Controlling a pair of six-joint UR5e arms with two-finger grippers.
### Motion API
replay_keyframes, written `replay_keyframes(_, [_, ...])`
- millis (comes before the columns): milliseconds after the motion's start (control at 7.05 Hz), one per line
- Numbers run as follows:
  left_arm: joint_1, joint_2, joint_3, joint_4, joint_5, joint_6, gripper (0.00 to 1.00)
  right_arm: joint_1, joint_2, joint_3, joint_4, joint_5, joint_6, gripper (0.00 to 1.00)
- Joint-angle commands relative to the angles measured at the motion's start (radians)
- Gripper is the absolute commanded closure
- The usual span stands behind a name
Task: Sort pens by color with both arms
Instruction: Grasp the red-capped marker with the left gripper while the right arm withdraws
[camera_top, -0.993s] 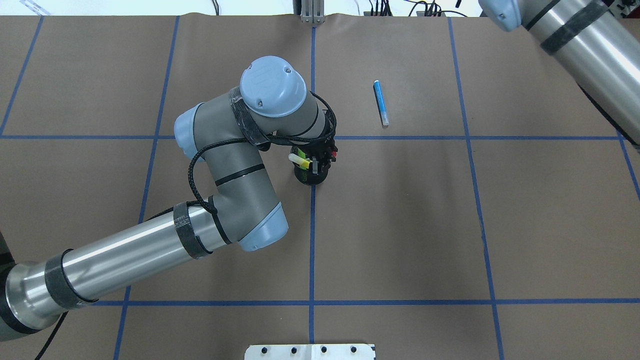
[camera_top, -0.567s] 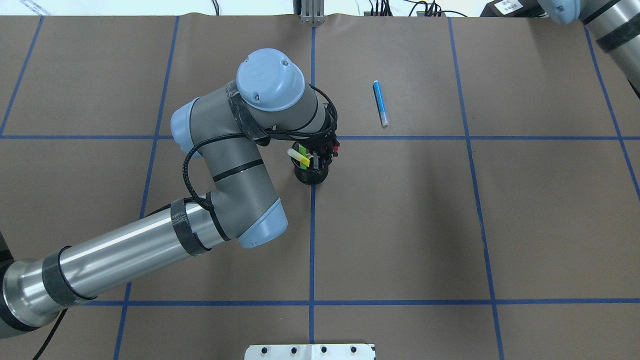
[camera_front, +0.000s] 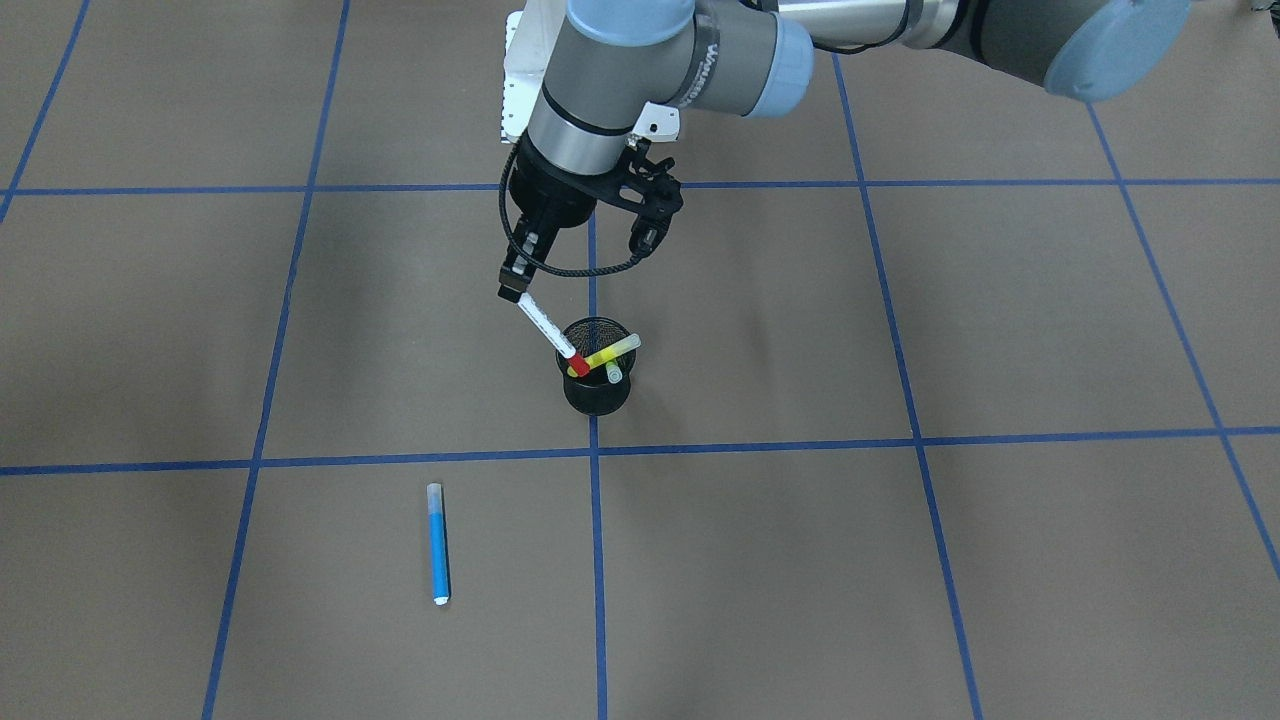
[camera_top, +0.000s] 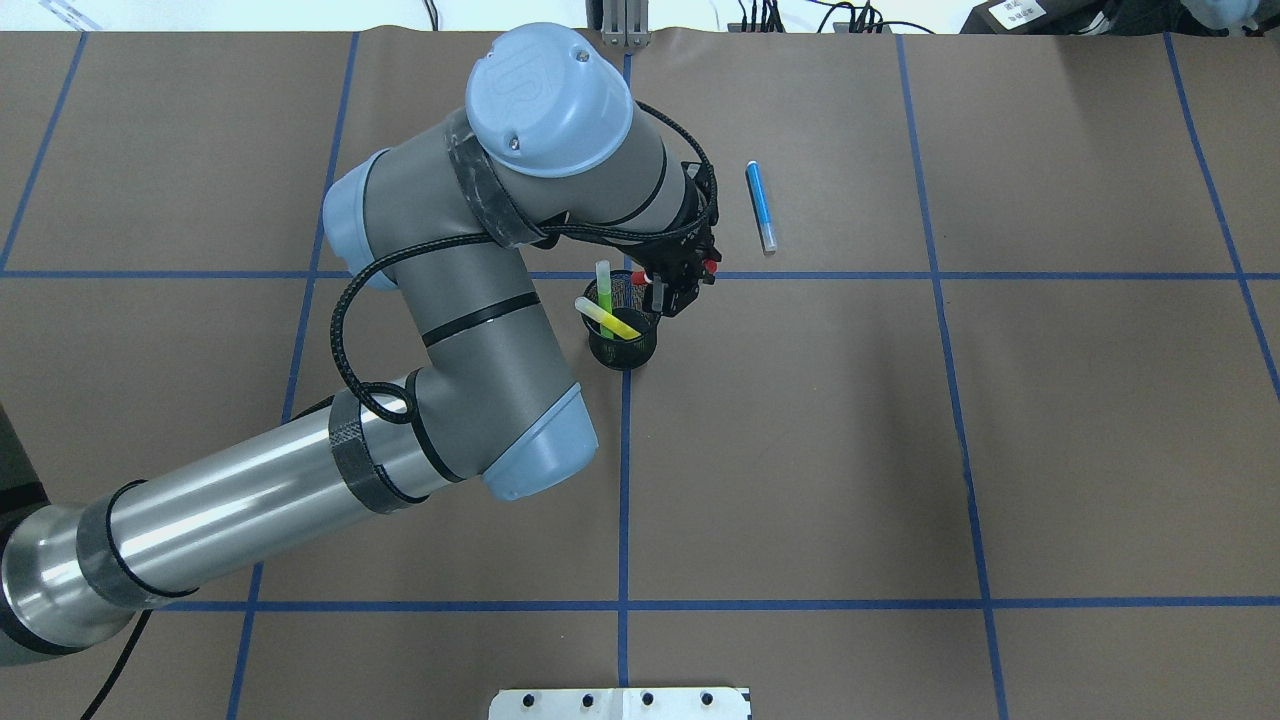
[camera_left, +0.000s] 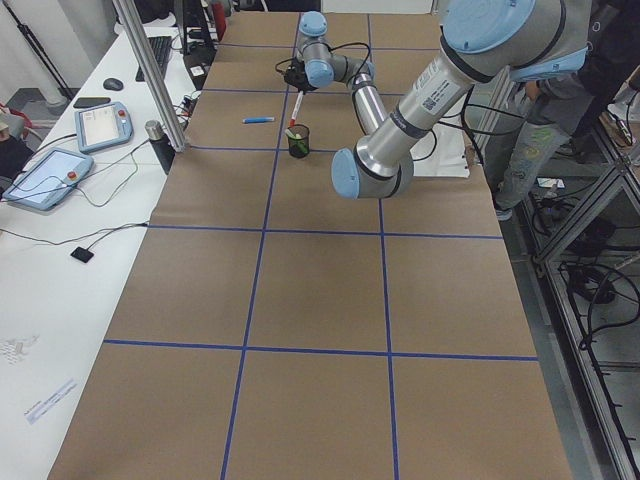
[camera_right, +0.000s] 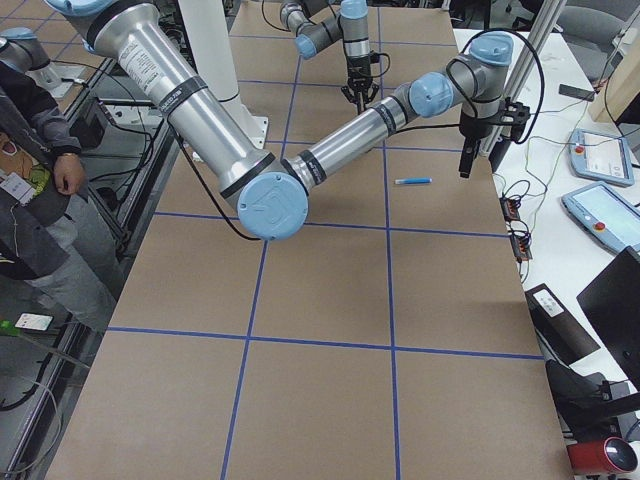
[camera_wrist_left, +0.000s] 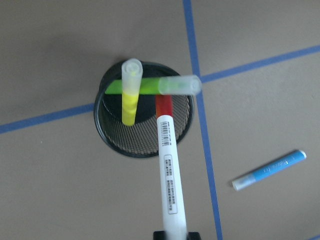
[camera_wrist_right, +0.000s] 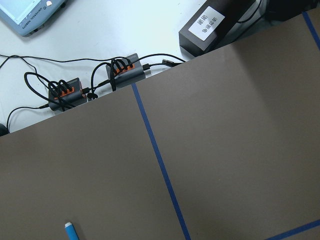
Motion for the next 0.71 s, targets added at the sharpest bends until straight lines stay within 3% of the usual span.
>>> replay_keyframes(0, [0.001,-0.055,-0.005,0.015,0.088,0.267,1.0,0.031,-0.193,0.183,-0.004,-0.003,-0.131,0.01])
replay_keyframes(284, [0.003,-0.061,0.001,0.01,0.183,0.508,1.0,0.06,-0.321,0.249,-0.004,-0.015,-0.305,0.01])
replay_keyframes(567, [0.01,-0.098,0.1,-0.036,0.314,0.683,1.0,0.08,-0.309,0.205,-0.006,-0.038,-0.305,0.01])
